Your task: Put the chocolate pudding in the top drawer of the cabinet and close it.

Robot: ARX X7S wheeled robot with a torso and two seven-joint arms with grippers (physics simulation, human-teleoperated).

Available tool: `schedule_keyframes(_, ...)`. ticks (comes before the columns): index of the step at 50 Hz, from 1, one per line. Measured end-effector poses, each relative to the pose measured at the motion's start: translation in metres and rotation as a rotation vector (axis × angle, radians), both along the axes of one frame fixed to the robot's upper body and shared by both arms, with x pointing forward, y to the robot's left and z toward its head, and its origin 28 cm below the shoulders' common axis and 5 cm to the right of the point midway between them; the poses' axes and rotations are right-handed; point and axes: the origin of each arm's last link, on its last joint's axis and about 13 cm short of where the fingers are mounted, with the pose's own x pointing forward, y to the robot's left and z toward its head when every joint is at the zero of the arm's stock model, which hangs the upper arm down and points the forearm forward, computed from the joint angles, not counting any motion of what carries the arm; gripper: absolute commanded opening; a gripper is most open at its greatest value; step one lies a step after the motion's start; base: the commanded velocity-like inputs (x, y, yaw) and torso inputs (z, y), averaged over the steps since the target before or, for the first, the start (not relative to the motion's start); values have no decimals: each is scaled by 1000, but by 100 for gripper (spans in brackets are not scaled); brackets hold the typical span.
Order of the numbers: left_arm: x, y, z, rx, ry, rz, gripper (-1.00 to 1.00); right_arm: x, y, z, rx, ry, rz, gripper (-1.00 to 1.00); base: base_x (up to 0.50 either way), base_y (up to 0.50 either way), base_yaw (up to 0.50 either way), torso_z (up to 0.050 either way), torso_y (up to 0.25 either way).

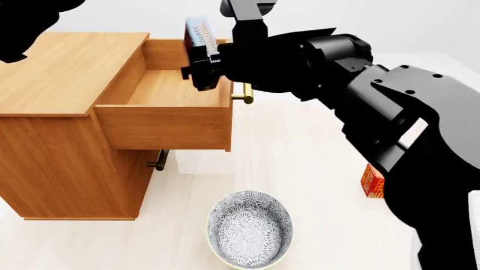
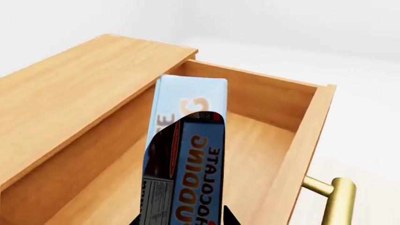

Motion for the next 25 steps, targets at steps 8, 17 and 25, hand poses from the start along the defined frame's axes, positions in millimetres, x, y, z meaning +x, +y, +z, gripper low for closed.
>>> schedule_keyframes(8,0,0,0,-1,2,2,100,0,1,-6,-16,16,5,-100,0,0,0,0,0)
schedule_keyframes(17,0,0,0,-1,4,4,100,-1,1,-11,-28,31,14,-100,0,0,0,0,0)
schedule_keyframes(25,-2,3,1,-3,6,1,100,-2,2,-13,-33,43,21,-100,0,0,0,0,0)
